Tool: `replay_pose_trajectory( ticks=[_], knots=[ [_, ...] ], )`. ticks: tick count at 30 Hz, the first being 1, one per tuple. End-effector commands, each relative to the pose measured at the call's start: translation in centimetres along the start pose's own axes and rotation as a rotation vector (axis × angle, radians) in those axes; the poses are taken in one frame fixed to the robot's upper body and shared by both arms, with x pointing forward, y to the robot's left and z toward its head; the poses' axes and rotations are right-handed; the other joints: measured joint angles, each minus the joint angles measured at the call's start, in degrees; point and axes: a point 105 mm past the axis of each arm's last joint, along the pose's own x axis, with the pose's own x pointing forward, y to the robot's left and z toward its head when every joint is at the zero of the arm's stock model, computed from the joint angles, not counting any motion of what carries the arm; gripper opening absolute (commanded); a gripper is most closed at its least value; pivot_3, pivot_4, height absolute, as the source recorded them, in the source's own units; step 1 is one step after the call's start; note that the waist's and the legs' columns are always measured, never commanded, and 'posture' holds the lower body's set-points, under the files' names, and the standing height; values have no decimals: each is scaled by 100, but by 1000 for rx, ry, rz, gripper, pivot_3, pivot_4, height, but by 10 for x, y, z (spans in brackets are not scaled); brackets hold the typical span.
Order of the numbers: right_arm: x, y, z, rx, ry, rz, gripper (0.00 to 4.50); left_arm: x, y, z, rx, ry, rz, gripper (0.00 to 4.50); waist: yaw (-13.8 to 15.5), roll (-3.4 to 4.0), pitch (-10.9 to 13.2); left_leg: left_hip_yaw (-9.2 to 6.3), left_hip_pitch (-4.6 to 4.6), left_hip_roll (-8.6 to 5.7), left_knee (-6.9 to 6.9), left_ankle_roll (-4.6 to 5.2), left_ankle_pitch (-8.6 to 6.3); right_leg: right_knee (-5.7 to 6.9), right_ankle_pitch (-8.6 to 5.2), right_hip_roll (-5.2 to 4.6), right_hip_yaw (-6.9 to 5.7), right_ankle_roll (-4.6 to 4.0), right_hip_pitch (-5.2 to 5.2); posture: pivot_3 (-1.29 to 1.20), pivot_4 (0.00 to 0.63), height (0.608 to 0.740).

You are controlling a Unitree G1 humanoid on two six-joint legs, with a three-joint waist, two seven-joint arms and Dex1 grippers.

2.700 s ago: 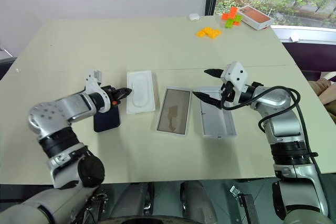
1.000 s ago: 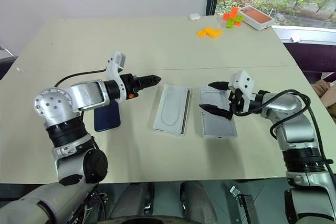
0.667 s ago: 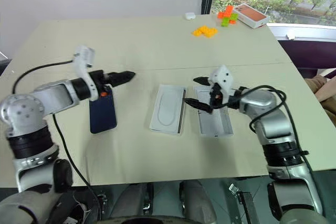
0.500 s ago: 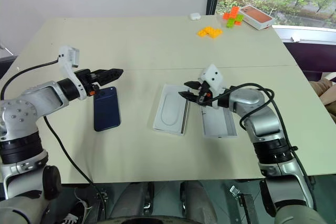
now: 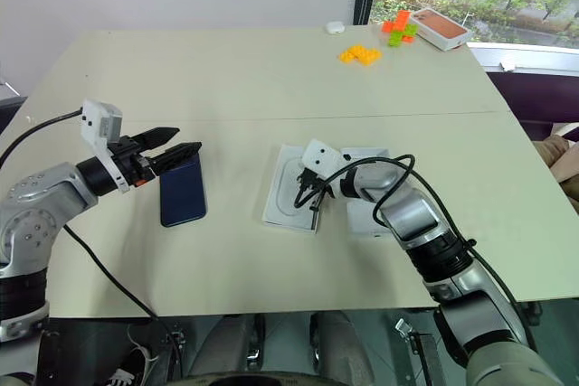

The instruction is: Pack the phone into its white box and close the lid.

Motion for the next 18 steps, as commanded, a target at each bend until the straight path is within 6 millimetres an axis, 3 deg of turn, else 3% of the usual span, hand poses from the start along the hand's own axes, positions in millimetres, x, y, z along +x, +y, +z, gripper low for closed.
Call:
replay_pose_trajectory(
  ticks=[1,13,18],
  knots=[
    [-7,-1,19,-90,-10,-7,24,-1,-2,12,45,-35,-8,3885,-1,0,0,0,0,0,0,1,-1,0,0,1,0,0,0,0,150,740],
    [-16,-4,10,-261,105,11,24,2,-1,13,67,-35,15,3885,-6,0,0,0,-2,1,0,6,-3,0,0,5,-2,1,-2,0,150,740],
    [-17,-9,33,-268,28,-9,24,3,0,13,66,-39,25,3885,-25,0,0,1,-2,2,1,6,-3,0,0,5,-2,1,-2,0,150,740]
  ],
)
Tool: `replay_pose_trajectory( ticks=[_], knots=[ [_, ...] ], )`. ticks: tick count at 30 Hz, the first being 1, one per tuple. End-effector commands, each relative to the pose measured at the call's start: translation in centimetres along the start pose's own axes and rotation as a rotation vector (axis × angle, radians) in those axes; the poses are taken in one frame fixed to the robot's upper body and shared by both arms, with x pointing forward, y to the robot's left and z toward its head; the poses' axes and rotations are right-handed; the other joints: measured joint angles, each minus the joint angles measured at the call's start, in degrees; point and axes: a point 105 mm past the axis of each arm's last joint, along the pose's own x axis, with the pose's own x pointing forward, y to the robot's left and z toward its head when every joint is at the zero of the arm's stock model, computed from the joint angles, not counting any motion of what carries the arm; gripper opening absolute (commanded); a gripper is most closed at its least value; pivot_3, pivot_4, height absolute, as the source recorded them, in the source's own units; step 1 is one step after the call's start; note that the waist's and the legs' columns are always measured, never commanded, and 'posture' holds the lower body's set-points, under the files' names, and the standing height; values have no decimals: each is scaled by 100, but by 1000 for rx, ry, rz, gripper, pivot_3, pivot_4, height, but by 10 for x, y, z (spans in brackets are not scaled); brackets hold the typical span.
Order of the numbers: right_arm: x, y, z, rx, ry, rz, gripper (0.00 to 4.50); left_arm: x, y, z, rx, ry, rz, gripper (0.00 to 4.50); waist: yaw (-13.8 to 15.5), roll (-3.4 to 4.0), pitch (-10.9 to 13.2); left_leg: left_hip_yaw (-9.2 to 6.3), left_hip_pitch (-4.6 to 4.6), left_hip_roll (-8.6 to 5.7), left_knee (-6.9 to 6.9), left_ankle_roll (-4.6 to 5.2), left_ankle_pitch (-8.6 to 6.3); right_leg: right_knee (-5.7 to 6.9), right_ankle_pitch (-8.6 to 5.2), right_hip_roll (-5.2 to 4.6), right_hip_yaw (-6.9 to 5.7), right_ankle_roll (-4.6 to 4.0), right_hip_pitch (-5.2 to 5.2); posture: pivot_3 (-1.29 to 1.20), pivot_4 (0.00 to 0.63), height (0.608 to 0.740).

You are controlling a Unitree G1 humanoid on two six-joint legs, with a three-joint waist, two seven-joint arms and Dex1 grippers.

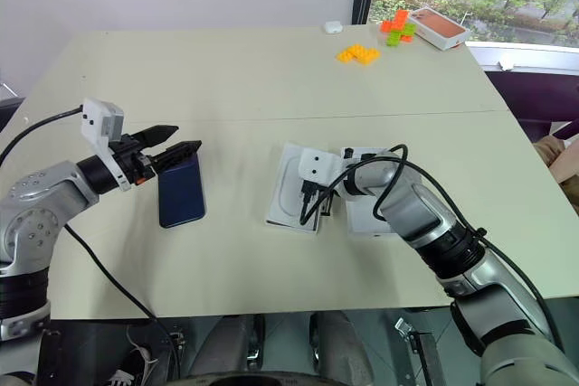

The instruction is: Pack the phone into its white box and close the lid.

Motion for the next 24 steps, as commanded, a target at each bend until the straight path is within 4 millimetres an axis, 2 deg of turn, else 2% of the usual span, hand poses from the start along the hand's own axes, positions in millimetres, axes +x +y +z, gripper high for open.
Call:
replay_pose_trajectory(
  ticks=[1,5,9,17,24],
  knots=[
    [-10,-12,26,-61,-80,-42,24,1,-3,12,43,-40,-2,3885,-8,0,0,0,0,0,0,0,0,1,0,0,0,0,0,0,150,740],
    [-12,-14,38,-72,-114,-40,24,3,-2,12,36,-42,5,3885,6,0,0,-1,0,1,0,0,0,0,0,2,-1,0,0,0,150,740],
    [-9,-14,42,-39,-140,-42,24,4,0,11,38,-43,15,3885,8,0,0,-1,-1,1,0,0,0,0,0,1,-1,0,1,0,150,740],
    [8,-1,9,-143,-17,-31,24,4,2,12,34,-50,20,3885,9,-1,0,0,-1,0,1,0,0,0,0,1,-1,0,1,0,150,740],
    [2,-5,-7,-241,71,-20,24,5,1,10,39,-46,21,3885,7,-1,-1,0,4,1,2,1,0,2,0,2,-1,0,5,0,150,740]
  ],
)
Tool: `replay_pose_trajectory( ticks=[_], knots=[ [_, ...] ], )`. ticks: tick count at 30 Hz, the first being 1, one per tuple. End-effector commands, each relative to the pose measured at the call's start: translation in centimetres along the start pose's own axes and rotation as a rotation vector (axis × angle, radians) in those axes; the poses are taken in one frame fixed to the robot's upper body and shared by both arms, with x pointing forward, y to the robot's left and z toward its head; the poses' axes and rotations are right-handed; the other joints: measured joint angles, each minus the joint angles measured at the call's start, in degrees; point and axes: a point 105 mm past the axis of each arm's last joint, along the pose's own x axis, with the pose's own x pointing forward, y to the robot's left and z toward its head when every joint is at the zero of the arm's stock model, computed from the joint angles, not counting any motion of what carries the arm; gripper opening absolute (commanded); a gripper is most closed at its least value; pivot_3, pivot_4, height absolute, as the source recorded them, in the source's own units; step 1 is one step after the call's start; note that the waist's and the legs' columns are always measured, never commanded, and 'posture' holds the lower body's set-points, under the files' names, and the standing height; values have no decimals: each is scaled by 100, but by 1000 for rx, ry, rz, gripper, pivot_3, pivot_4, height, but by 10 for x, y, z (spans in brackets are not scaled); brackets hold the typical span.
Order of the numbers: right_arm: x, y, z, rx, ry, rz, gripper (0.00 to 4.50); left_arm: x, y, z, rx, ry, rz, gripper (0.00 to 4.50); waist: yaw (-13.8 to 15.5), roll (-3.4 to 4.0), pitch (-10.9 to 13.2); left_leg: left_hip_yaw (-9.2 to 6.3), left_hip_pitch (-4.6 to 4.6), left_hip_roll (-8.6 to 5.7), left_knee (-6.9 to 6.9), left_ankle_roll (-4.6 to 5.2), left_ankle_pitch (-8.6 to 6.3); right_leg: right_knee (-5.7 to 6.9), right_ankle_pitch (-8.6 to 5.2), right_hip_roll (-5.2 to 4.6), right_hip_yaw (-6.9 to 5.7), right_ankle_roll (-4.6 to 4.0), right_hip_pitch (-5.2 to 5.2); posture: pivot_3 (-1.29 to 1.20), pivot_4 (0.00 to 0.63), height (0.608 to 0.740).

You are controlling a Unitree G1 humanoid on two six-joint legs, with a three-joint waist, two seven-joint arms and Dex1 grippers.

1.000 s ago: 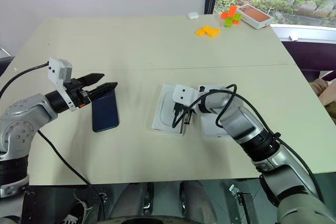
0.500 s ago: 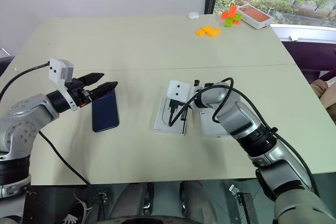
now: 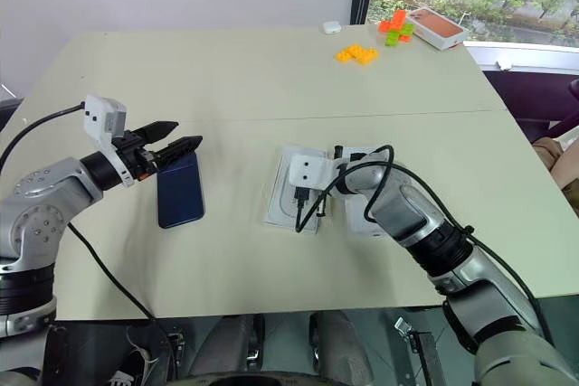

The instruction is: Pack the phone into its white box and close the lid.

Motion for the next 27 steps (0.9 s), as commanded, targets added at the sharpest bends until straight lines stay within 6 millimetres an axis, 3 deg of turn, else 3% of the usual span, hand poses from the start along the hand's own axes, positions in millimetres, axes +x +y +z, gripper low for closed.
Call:
replay_pose_trajectory(
  ticks=[1,11,19,27],
  knots=[
    [-5,-6,-3,-49,23,-13,24,0,-1,8,34,-31,-1,3885,1,0,0,0,0,0,0,0,0,0,0,0,0,0,0,0,150,740],
    [-4,-10,26,60,-138,-26,24,2,0,9,29,-42,-2,3885,-16,0,0,0,0,1,2,0,0,1,0,2,0,0,0,0,150,740],
    [17,-5,4,-10,-84,-87,24,2,3,9,41,-40,13,3885,4,-1,-1,1,0,-1,6,0,0,1,0,-1,0,1,3,0,150,740],
    [24,6,22,-80,-166,-40,24,1,5,10,50,-37,22,3885,-8,-1,-1,1,8,1,7,0,0,8,1,2,0,1,6,0,150,740]
  ],
)
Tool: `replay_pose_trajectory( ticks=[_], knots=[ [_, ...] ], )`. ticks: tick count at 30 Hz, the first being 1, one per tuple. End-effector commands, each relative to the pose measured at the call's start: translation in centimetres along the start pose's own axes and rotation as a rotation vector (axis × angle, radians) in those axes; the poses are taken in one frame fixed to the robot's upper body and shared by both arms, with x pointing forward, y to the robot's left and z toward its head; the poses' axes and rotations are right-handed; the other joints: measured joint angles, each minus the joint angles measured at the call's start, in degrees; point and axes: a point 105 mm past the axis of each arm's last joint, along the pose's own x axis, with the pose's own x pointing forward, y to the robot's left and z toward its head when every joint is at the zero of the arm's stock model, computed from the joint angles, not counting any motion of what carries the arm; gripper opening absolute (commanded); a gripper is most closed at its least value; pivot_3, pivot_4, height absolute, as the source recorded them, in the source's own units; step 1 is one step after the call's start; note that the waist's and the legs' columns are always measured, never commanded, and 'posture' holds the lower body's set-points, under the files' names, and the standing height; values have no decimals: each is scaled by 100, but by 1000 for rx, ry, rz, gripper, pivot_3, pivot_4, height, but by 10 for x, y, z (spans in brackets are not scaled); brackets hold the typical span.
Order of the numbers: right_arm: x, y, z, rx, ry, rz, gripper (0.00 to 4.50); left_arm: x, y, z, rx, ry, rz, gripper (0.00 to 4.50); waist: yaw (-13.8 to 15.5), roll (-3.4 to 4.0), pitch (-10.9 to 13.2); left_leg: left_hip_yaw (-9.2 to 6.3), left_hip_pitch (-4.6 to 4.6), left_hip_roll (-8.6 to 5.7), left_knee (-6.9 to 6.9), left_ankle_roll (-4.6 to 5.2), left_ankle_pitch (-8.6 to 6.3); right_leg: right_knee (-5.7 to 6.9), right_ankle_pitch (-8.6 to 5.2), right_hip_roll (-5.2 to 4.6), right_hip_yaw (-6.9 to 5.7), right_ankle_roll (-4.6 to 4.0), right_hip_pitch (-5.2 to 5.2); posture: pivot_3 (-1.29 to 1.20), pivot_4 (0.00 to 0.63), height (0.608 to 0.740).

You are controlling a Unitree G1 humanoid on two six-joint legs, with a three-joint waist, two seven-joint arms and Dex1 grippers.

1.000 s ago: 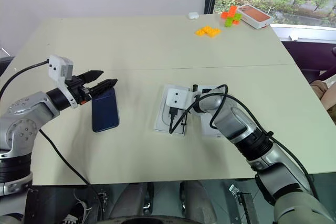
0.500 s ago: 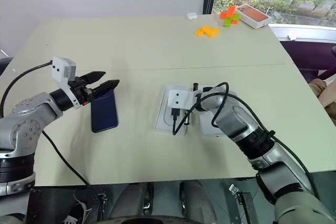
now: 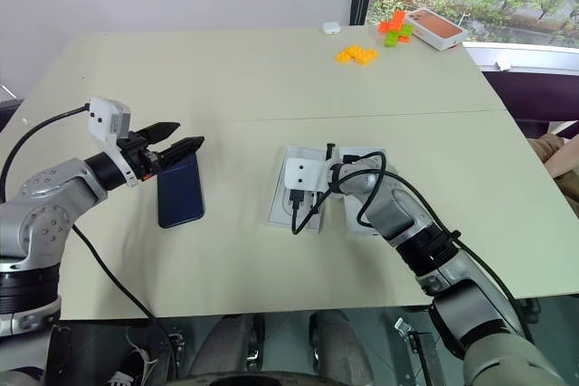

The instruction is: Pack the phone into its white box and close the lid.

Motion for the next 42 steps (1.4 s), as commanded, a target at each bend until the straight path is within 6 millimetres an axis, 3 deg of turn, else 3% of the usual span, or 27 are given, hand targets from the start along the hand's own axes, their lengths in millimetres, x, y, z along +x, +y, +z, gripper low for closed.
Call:
replay_pose_trajectory(
  ticks=[1,10,22,26,32,37,42],
  knots=[
    [4,9,13,-54,-59,39,24,-3,3,13,40,-36,10,3885,1,0,0,0,0,0,0,0,0,0,0,0,0,0,0,0,150,740],
    [5,27,29,-130,-185,142,24,-4,3,15,37,-41,15,3885,0,0,0,0,0,0,0,0,0,0,0,0,0,0,0,0,150,740],
    [-10,29,9,-248,-185,213,24,-6,2,13,36,-38,13,3885,13,0,0,0,3,0,1,0,0,-1,0,-1,0,0,5,0,150,740],
    [-16,22,4,-292,-179,219,24,-4,2,14,37,-40,12,3885,12,0,0,0,4,0,2,0,0,-1,0,-1,0,0,6,0,150,740],
    [-22,9,-20,-359,-103,224,24,-2,2,15,38,-39,13,3885,18,0,0,0,8,-1,4,0,0,-1,0,-2,0,0,11,0,150,740],
    [-27,-4,-21,-378,-112,209,24,-2,2,15,37,-40,14,3885,19,0,0,0,8,-1,6,0,0,-1,0,-2,-1,0,13,0,150,740],
    [-18,-21,-20,-406,-100,123,24,-2,3,15,37,-42,18,3885,12,0,0,0,9,-1,6,0,0,-1,0,-2,-1,0,12,0,150,740]
  ],
)
